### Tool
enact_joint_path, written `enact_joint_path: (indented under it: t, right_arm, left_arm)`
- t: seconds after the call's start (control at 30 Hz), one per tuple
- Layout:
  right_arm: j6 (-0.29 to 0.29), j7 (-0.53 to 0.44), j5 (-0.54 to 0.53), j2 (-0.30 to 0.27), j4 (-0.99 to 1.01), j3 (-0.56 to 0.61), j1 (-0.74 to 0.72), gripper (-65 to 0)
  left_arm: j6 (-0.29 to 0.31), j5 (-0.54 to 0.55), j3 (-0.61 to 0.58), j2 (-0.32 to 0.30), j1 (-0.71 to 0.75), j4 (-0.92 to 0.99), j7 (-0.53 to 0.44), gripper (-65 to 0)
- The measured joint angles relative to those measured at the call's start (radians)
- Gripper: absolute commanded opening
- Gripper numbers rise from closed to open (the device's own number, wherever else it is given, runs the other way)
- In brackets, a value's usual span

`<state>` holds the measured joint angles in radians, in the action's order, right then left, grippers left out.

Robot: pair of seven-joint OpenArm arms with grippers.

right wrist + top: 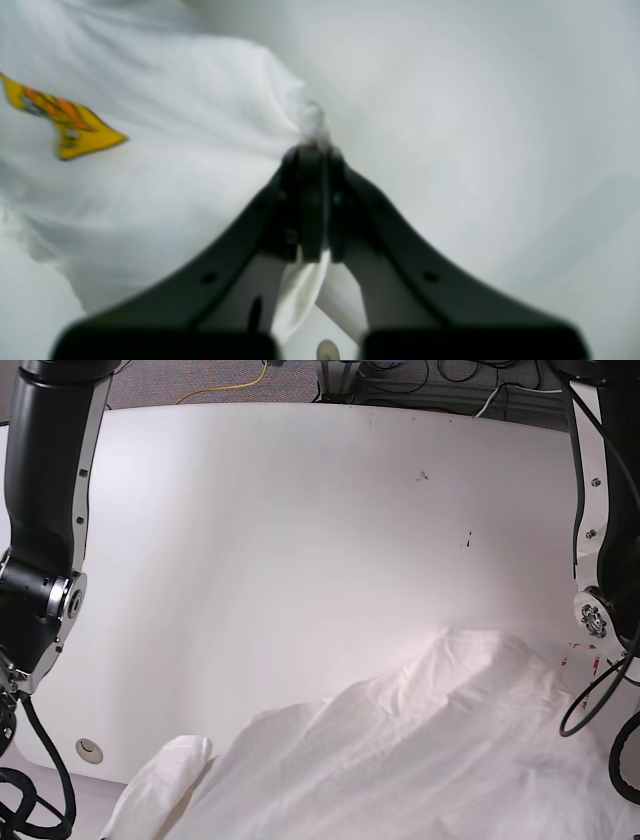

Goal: Layout the t-shirt on the table in an organized manner, then fold the t-shirt properly
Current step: 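Lift the shirt with both grippers and stretch it between them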

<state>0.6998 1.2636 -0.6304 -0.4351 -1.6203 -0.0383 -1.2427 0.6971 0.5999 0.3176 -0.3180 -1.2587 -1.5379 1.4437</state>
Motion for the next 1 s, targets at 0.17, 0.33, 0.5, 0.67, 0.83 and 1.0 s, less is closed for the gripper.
enact_joint_path:
  t: [0.17, 0.33, 0.5, 0.67, 0.83, 1.0]
  right_arm:
    - [0.000, -0.006, -0.004, -0.017, -0.004, -0.003, 0.029, -65.0]
    - [0.000, 0.005, 0.011, -0.031, -0.024, -0.078, 0.132, -65.0]
    - [0.000, 0.011, 0.010, -0.055, -0.093, -0.100, 0.256, -65.0]
    - [0.000, -0.003, -0.004, -0.058, -0.195, -0.134, 0.406, -65.0]
    - [0.003, 0.005, 0.003, -0.061, -0.234, -0.196, 0.516, -65.0]
    - [0.000, 0.013, 0.007, -0.062, -0.234, -0.201, 0.562, -65.0]
  left_arm:
    - [0.000, 0.011, -0.036, 0.023, -0.006, 0.005, -0.004, -65.0]
    - [0.000, 0.025, -0.072, 0.030, -0.010, -0.013, -0.019, -65.0]
    - [0.000, 0.022, -0.071, 0.050, -0.011, -0.047, -0.019, -65.0]
    - [0.000, 0.012, -0.072, 0.067, -0.007, -0.112, -0.014, -65.0]
    - [0.000, 0.039, -0.071, 0.091, 0.039, -0.150, -0.047, -65.0]
    - [0.000, 0.076, -0.073, 0.116, 0.156, -0.145, -0.020, -65.0]
